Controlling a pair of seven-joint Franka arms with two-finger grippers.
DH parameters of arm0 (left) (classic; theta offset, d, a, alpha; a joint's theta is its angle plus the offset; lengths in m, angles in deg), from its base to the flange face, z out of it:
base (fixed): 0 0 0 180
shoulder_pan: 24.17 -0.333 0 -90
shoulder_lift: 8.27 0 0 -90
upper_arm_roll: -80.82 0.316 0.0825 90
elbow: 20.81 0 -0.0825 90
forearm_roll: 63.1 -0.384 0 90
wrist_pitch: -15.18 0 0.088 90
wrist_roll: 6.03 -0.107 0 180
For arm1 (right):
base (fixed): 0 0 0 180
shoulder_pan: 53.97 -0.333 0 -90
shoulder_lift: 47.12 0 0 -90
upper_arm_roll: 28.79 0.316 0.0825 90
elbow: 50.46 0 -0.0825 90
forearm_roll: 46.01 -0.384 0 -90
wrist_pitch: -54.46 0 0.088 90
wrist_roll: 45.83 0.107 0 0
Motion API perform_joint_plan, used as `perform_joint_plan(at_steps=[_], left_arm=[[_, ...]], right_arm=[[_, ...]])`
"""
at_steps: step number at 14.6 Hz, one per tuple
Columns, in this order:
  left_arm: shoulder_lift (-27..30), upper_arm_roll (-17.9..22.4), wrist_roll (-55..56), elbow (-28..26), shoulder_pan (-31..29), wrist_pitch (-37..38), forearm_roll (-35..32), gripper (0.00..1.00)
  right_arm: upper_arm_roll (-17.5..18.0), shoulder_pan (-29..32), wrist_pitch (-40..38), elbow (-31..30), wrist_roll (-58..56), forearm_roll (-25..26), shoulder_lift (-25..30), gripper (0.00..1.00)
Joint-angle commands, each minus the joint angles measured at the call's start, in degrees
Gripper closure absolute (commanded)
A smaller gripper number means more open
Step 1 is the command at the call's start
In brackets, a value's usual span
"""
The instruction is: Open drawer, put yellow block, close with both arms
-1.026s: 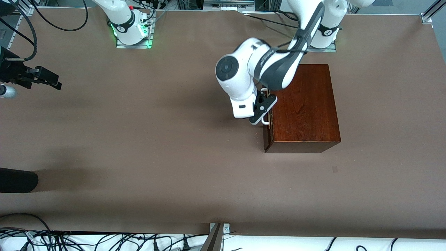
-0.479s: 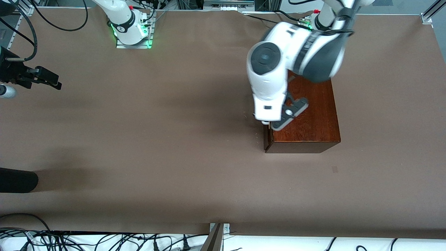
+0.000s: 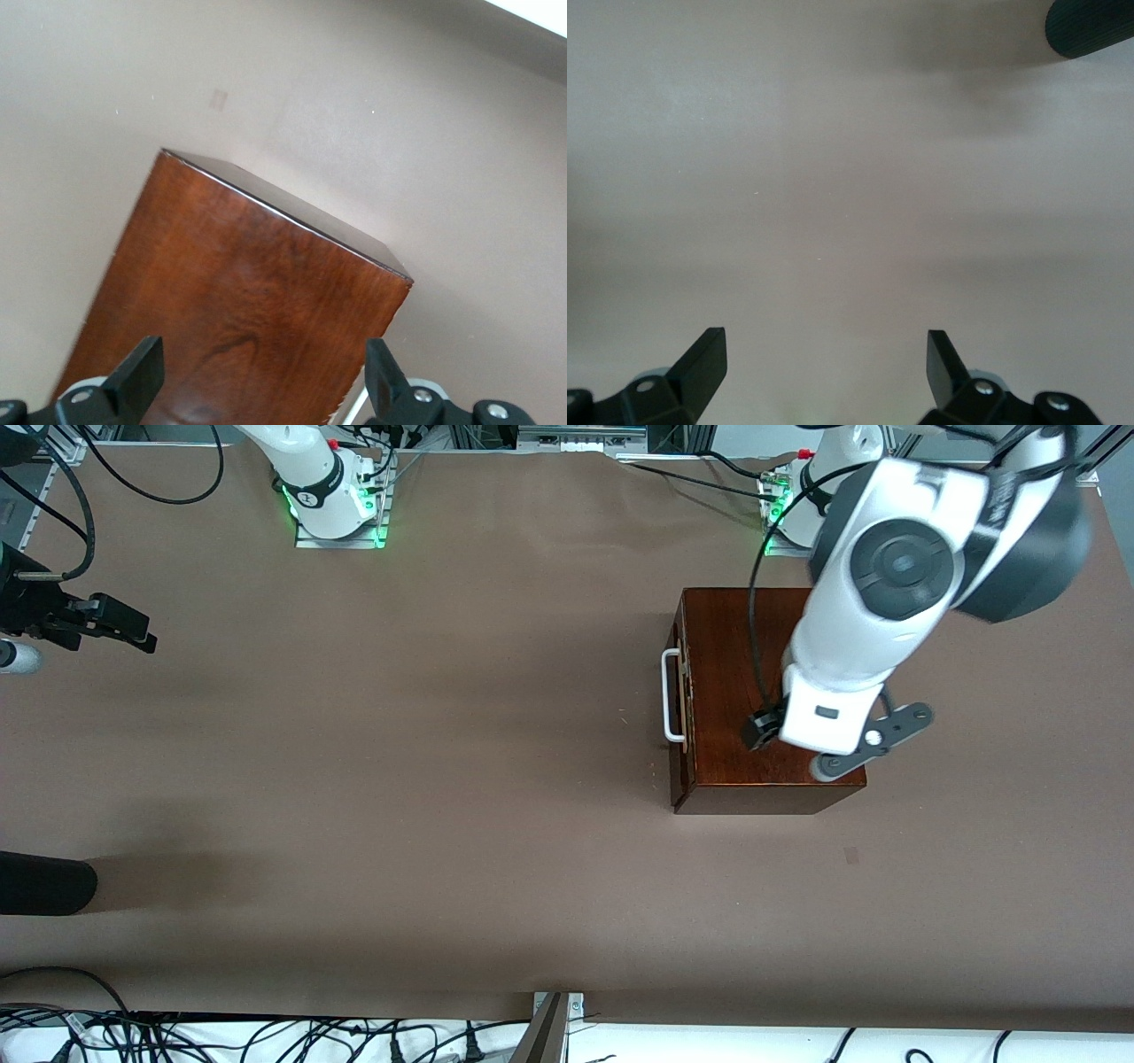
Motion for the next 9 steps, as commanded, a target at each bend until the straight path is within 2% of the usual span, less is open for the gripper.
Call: perform_joint_plan(at_steps=[1,4,6,9], left_arm=[[3.6,-0.6,-8.8,-0.6,-2.7,1.4,0.9,0.0],[5.5,-0.5,-13.3,-0.8,-4.7,3.0,1.1,0.0],[7.5,-0.7,-20.8,-1.6,-6.6,3.3,2.0,0.0],[12.9,-0.6,-31.5,-7.9,-9.4,2.7,2.0,0.0]], right_arm=[[0.2,0.4,0.2,0.2,0.4,-0.9,0.1,0.0],[0.2,0.4,0.2,0.2,0.4,-0.9,0.1,0.0],[0.2,0.4,0.2,0.2,0.4,-0.9,0.1,0.0],[0.2,0.4,0.2,0.2,0.4,-0.9,0.1,0.0]])
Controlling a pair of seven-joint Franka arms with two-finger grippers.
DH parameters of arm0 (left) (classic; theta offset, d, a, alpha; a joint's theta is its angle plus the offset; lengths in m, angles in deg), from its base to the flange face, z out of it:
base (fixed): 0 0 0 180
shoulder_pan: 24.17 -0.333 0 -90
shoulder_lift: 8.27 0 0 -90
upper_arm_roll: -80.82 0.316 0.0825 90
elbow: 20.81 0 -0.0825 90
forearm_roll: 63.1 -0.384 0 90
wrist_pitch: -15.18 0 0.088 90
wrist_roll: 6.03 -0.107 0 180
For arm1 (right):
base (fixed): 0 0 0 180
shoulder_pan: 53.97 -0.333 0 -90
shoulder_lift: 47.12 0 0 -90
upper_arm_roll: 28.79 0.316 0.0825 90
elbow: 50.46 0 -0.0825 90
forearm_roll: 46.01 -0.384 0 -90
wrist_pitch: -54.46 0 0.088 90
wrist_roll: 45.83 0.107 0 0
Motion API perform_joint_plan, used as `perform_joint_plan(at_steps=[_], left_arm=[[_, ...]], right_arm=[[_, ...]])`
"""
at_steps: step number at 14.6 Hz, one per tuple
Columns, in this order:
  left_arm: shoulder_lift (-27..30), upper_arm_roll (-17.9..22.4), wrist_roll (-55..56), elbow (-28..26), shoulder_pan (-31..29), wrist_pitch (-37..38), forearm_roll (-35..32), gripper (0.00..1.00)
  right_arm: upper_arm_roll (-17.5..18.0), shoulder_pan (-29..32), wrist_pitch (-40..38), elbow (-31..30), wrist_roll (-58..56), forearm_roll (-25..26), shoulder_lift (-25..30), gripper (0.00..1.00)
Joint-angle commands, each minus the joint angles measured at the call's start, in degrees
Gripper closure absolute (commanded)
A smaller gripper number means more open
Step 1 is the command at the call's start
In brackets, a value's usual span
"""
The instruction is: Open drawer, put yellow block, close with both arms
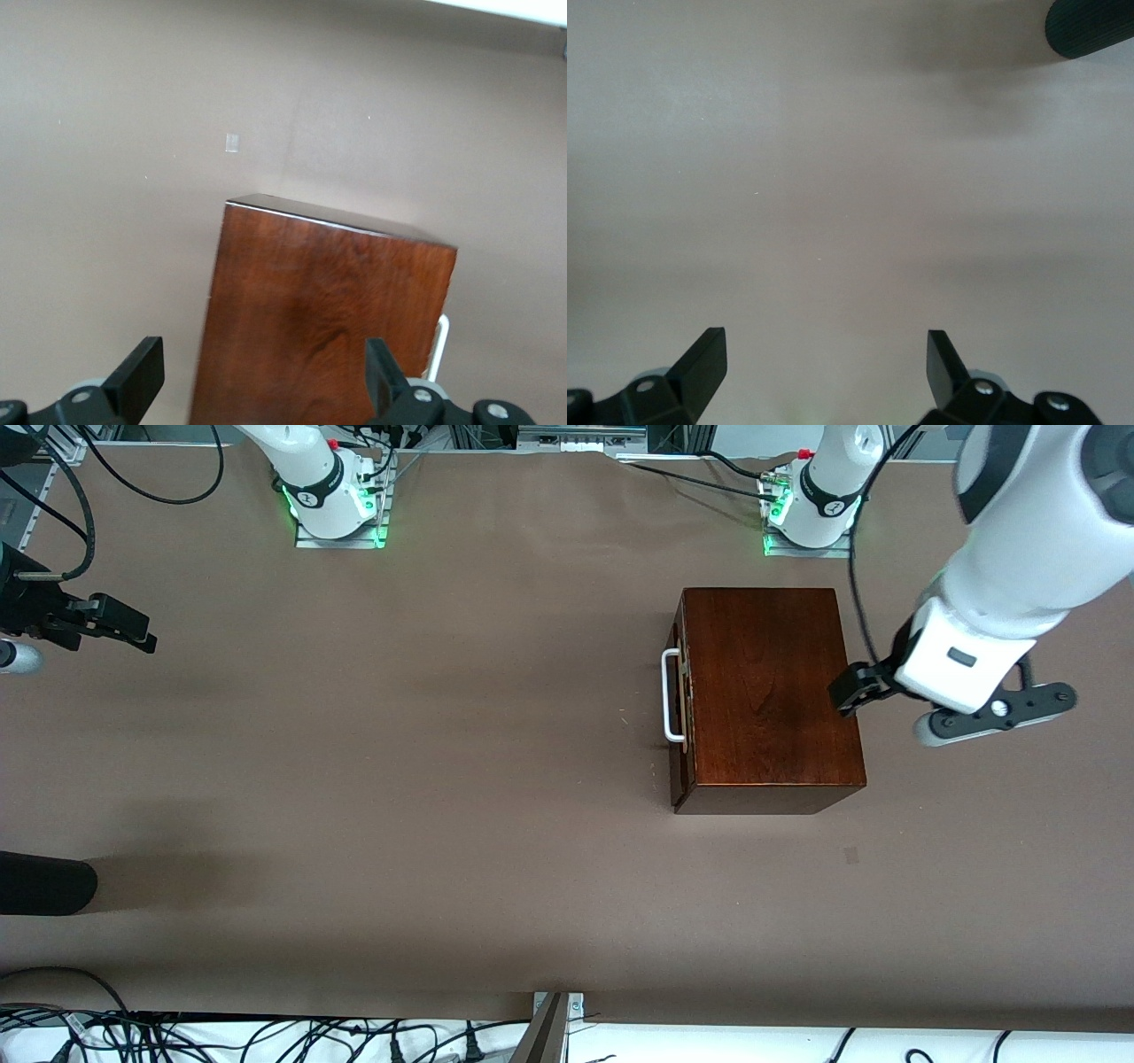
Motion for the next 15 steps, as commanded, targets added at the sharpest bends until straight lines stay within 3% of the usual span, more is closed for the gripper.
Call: perform_joint_plan(at_steps=[1,2,5,7,15], left_arm=[[5.9,-0.4,-11.6,-7.2,-3.7,-1.0,1.1,0.0],[6.8,-0.4,-15.7,-8.7,-5.7,-1.7,1.1,0.0],[16.3,2.6,-23.3,-23.8,-6.7,-11.2,1.1,0.0],[20.5,3.1,-24.3,-29.7,-6.7,-12.6,1.0,0.0],[19.9,3.2,-25.4,-28.4,-7.8,-10.2,3.8,0.0]], right_arm=[[0.2,0.4,0.1,0.2,0.4,-0.9,0.1,0.0],[0.2,0.4,0.2,0.2,0.4,-0.9,0.1,0.0],[0.2,0.4,0.2,0.2,0.4,-0.9,0.1,0.0],[0.2,0.4,0.3,0.2,0.4,-0.9,0.1,0.0],[0.2,0.4,0.3,0.2,0.4,-0.9,0.1,0.0]])
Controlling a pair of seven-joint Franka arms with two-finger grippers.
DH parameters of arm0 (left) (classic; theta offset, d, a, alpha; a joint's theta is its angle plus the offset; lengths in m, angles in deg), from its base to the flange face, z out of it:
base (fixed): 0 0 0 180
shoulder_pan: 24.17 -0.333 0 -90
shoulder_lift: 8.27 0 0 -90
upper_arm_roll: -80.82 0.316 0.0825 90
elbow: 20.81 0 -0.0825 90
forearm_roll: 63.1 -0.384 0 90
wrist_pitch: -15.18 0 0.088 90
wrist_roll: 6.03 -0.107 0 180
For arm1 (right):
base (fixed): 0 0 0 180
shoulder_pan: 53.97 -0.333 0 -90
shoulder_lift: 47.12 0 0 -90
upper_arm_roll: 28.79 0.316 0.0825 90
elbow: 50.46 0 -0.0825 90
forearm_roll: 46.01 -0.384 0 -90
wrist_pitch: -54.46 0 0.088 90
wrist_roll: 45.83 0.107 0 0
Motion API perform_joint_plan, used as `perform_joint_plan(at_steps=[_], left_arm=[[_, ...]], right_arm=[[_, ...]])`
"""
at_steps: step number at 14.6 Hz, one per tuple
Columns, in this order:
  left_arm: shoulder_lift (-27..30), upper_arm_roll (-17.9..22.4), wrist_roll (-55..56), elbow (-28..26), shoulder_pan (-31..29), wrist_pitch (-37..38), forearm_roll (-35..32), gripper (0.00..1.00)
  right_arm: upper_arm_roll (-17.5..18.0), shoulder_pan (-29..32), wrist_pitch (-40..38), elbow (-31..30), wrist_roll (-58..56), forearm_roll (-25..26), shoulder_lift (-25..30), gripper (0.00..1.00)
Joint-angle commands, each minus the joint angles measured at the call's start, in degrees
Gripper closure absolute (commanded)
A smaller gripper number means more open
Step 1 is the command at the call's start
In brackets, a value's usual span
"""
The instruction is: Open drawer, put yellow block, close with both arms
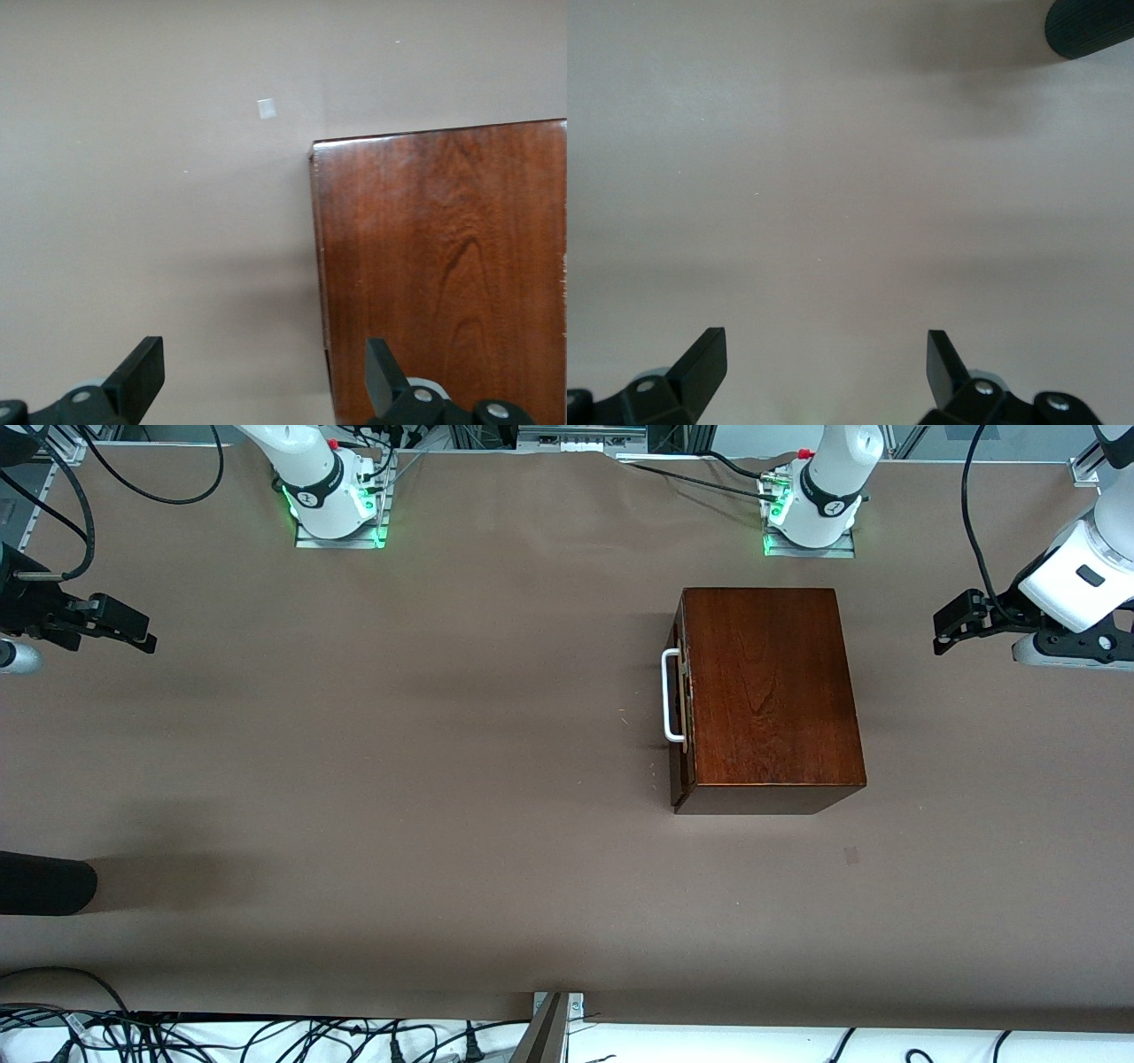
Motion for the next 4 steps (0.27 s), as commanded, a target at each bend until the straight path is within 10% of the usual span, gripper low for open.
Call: perform_joint_plan(at_steps=[1,4], left_arm=[[0.4,-0.1,-1.2,0.1,-0.8,-0.4,2.4,0.0],[0.3,-0.1,-0.9,0.2,-0.9,-1.1,3.2,0.0]], right_arm=[[0.2,0.4,0.3,0.2,0.4,-0.9,0.1,0.0],[0.2,0.4,0.3,0.2,0.4,-0.9,0.1,0.0]])
